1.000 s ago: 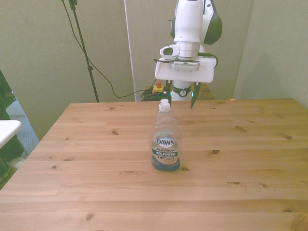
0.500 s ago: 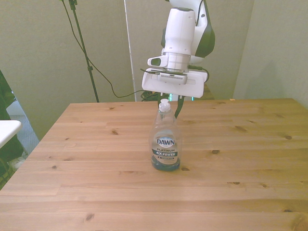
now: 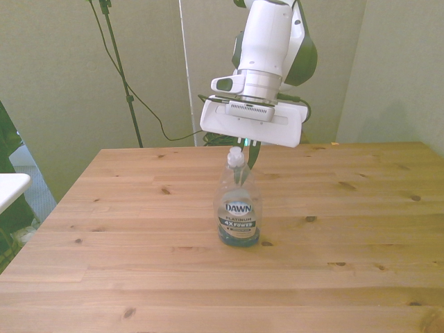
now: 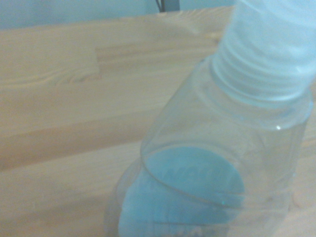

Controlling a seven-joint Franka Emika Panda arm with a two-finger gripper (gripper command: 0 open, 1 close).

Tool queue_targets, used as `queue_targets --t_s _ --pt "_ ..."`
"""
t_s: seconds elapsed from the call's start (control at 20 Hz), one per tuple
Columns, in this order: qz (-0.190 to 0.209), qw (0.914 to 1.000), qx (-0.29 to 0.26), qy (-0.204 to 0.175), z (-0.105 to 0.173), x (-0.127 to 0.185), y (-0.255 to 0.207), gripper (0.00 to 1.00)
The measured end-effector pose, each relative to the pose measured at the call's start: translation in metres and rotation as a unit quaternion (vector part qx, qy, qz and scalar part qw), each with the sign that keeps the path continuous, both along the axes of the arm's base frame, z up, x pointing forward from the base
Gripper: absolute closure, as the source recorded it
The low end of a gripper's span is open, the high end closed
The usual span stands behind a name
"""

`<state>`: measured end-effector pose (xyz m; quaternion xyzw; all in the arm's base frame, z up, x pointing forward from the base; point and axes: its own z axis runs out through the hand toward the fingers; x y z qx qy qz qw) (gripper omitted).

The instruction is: Knock down the dish soap

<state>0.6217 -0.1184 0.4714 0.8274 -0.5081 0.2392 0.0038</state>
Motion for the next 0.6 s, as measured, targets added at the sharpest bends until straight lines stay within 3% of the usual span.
queue_targets --t_s 0.25,0.6 --pt "-0.028 0.9994 -0.013 -0.014 -0.018 0.057 -0.022 1.0" --pt "-0.05 0.9979 -0.02 -0.035 -0.02 0.084 -0.044 1.0"
